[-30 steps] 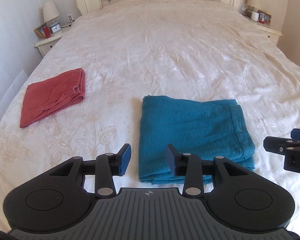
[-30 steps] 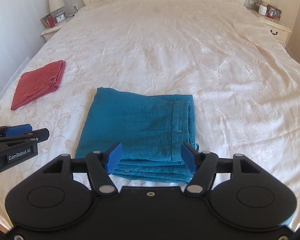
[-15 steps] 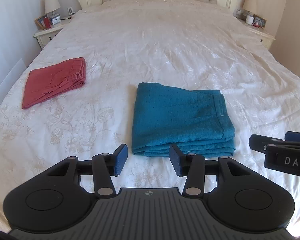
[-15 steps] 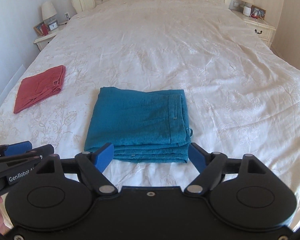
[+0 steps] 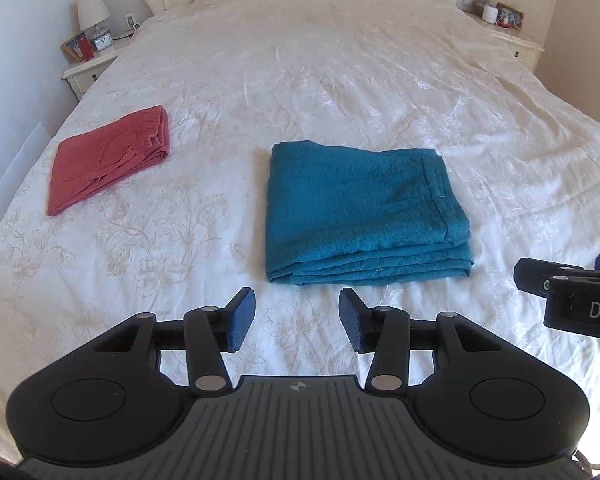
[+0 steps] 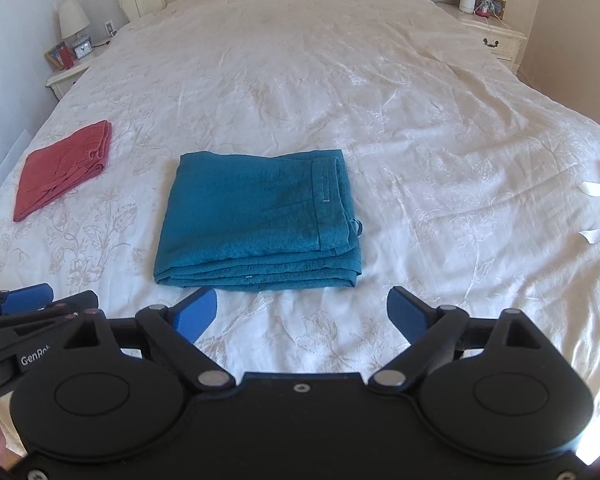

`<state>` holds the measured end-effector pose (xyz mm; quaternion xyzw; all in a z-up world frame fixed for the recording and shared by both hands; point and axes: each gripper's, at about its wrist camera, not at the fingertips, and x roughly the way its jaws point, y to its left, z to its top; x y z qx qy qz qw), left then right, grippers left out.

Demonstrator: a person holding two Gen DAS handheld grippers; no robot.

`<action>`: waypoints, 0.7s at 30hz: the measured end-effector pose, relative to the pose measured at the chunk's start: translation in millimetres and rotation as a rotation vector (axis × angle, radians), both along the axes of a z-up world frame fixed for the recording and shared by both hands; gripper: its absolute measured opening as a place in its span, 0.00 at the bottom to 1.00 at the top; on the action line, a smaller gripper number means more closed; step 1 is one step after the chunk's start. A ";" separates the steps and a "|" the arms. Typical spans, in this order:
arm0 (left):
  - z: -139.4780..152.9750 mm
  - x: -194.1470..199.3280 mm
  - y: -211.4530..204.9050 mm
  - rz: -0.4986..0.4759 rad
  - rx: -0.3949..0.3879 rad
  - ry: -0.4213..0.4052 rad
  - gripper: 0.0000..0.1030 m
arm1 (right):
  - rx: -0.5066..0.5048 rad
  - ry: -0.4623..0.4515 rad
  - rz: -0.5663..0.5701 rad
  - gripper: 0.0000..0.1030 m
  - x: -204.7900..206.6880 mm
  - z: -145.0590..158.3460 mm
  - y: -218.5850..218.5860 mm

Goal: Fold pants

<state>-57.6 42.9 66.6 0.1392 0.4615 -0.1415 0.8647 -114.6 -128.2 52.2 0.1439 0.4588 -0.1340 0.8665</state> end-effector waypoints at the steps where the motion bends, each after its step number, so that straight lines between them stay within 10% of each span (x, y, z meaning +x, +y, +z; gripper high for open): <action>1: 0.3 -0.5 -0.4 -0.002 0.002 -0.002 0.44 | 0.001 -0.001 -0.003 0.92 -0.8 0.0 -0.8; 21: -11.7 -1.9 -11.7 0.000 0.045 0.043 0.44 | -0.024 0.039 0.022 0.95 8.1 -8.9 -9.6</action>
